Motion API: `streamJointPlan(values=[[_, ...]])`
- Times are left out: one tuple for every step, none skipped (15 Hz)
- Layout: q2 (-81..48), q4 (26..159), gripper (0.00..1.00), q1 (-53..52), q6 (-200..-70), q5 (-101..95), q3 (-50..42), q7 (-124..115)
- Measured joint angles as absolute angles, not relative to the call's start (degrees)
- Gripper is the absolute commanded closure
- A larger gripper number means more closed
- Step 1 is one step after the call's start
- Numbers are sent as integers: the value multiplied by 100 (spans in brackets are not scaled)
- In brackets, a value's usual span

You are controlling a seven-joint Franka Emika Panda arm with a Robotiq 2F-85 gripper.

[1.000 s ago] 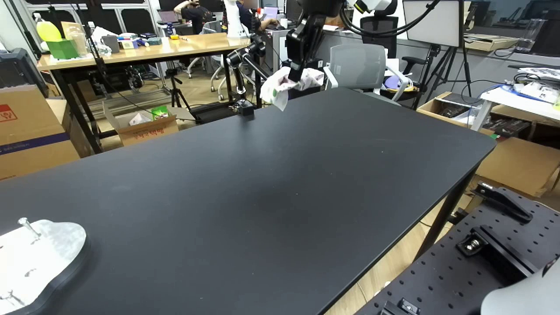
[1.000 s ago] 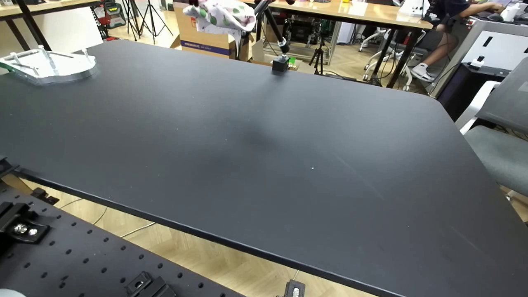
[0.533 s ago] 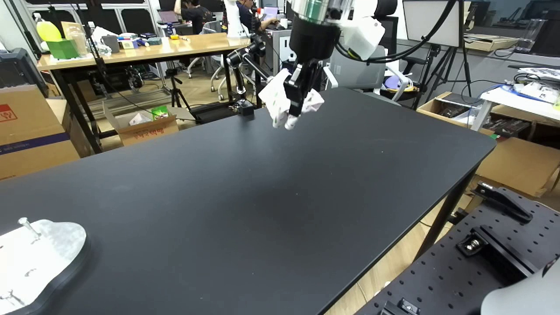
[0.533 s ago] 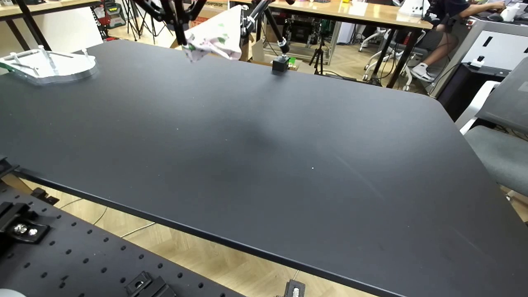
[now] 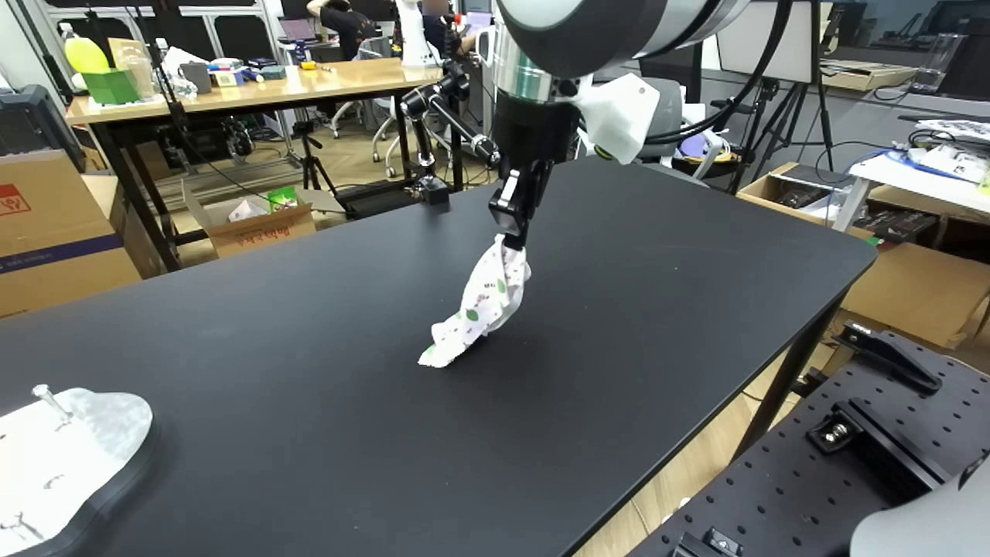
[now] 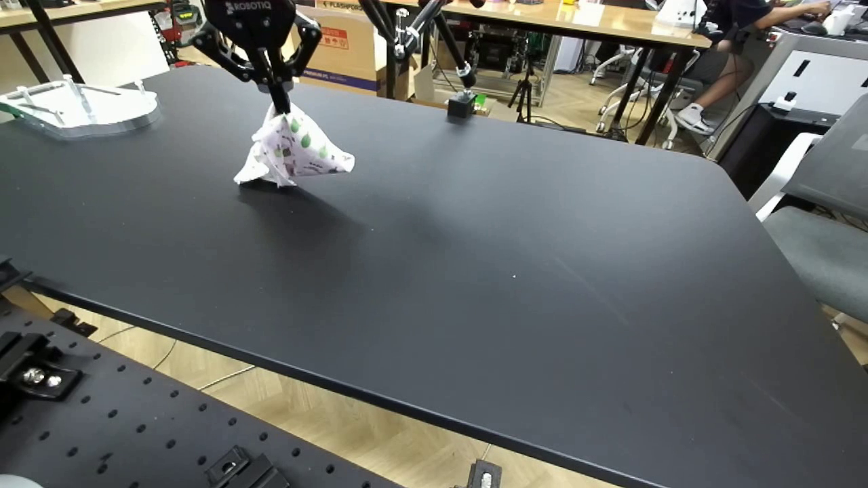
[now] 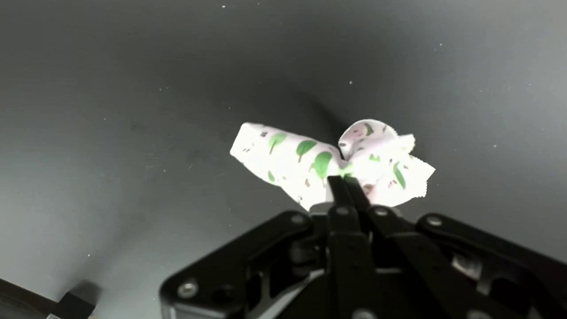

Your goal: Unhang the cloth from the stand

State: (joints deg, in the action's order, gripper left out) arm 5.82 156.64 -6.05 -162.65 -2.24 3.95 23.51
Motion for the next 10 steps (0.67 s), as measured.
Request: streamJointPlan(values=[[512, 15665, 100, -594, -16453, -354, 397, 2200], [438, 15668, 100, -573, -16676, -483, 398, 2029], [365, 15672, 100, -544, -16926, -605, 398, 1861], [283, 15679, 100, -506, -17195, -738, 398, 1688], [195, 15686, 73, -453, -17493, -897, 398, 1503], [114, 15689, 71, -378, -17764, -1118, 395, 1300], [58, 15689, 66, -285, -17957, -1390, 378, 1098], [31, 15686, 60, -187, -18051, -1647, 336, 921], [33, 15676, 52, -99, -18054, -1833, 284, 795], [42, 15664, 45, -26, -18016, -1955, 237, 700]])
